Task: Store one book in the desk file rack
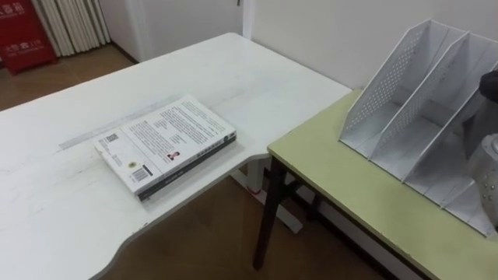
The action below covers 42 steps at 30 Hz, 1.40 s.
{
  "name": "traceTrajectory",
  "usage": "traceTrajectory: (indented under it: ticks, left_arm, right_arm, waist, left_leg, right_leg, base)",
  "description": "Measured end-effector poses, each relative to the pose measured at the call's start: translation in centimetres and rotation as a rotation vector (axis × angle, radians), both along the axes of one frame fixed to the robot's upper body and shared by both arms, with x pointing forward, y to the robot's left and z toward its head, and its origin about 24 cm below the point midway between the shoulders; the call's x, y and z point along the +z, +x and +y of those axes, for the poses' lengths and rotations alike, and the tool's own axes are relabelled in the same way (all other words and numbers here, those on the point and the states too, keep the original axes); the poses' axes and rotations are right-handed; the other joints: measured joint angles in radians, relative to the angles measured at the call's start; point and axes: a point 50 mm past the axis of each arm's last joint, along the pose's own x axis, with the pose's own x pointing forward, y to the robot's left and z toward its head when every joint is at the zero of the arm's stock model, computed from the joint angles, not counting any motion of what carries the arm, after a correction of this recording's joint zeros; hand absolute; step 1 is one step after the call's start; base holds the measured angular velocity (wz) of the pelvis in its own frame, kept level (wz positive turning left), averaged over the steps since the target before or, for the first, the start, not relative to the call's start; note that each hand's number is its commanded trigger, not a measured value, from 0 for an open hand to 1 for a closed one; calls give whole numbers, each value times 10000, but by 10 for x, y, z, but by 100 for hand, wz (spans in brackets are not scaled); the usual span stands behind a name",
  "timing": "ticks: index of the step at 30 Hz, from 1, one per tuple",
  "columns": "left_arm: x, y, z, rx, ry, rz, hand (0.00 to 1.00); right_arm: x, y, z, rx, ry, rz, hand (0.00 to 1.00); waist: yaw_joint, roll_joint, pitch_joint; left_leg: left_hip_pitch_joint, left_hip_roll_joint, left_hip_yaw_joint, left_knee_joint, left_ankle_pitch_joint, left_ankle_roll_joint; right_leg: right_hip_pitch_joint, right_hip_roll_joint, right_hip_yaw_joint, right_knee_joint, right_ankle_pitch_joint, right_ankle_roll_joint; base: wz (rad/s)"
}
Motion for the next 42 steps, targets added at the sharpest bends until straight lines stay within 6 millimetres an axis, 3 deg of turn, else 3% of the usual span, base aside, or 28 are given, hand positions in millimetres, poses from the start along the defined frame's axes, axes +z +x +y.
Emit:
traceTrajectory:
  ticks: [9,23,37,42]
  left_arm:
    - [0,-7,2,254,-109,89,0]
    - [1,-7,4,297,-41,29,0]
    - [0,-7,3,316,-108,100,0]
    - [1,-8,3,388,-62,52,0]
  right_arm:
    - [-15,0,-2,459,163,673,0]
    - [-14,1,-1,664,162,668,0]
    - [-13,1,-1,696,141,615,0]
    - [-3,3,1,616,63,178,0]
  waist:
    - [15,35,16]
    - [165,-124,-14]
    - [209,-39,-84]
    - [179,-7,-101]
  left_leg:
    - [208,-14,-9,7,22,-13]
    - [256,-22,-9,-28,36,-11]
    - [215,-35,-103,-3,37,-9]
    - [94,-37,-110,-2,38,-9]
  right_leg:
    - [201,-10,30,2,-19,-7]
    - [171,-1,147,12,-26,-4]
    - [226,-19,-11,25,-26,-3]
    - [169,-20,-33,20,-28,-2]
  base:
    - [0]
    - [0]
    - [1]
    - [1]
